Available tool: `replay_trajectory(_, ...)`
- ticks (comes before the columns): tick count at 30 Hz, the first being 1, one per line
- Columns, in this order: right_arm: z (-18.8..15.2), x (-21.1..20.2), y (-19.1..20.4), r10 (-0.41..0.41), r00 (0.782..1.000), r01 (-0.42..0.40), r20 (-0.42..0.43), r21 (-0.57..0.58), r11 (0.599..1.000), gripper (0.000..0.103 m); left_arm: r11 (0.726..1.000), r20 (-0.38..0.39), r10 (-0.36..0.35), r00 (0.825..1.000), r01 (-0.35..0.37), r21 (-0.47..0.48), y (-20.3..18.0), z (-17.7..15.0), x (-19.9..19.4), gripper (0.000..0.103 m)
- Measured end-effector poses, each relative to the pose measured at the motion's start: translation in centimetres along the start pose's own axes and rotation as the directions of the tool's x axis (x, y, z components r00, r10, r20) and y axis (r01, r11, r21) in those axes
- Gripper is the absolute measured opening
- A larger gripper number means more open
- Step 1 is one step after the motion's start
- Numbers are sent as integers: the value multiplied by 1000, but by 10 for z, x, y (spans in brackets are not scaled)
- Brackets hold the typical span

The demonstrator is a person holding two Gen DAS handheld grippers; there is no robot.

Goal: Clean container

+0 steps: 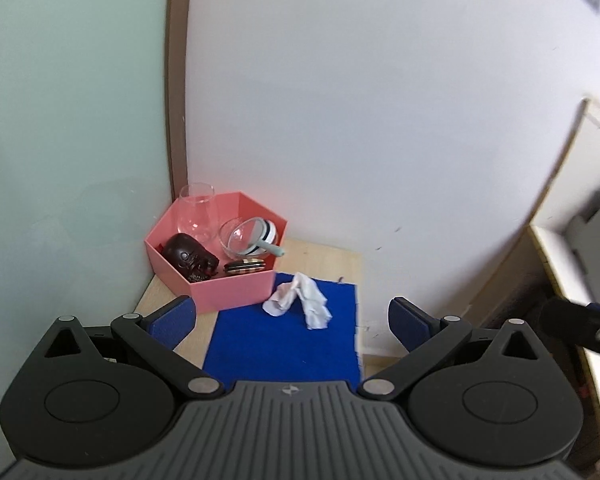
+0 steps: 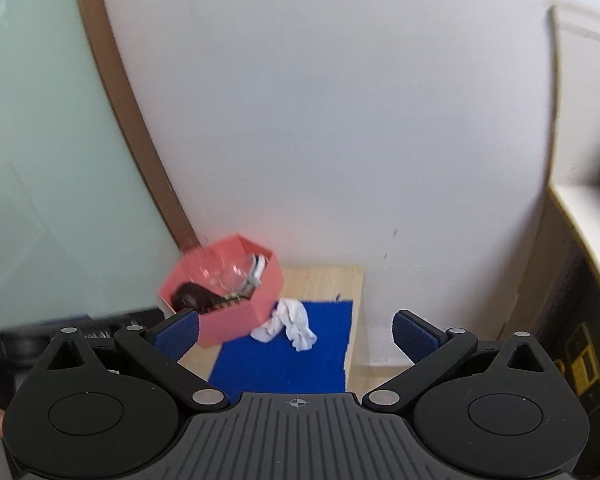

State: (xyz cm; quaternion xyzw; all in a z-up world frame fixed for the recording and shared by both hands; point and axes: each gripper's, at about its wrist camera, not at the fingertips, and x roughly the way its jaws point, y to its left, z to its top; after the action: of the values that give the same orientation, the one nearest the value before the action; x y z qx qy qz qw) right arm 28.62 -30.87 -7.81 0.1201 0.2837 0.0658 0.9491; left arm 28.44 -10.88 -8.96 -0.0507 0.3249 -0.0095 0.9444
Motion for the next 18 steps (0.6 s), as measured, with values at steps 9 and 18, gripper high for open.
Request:
replay_trajectory(9, -6, -155, 35, 28, 967, -2, 254, -101, 995, 103, 999, 205, -31, 978, 25, 32, -12, -14, -163, 103)
replay_trajectory(18, -43, -235, 94, 23, 928, 28, 371, -130, 991, 103, 985, 303, -70, 951, 18, 171, 21, -56, -276, 103)
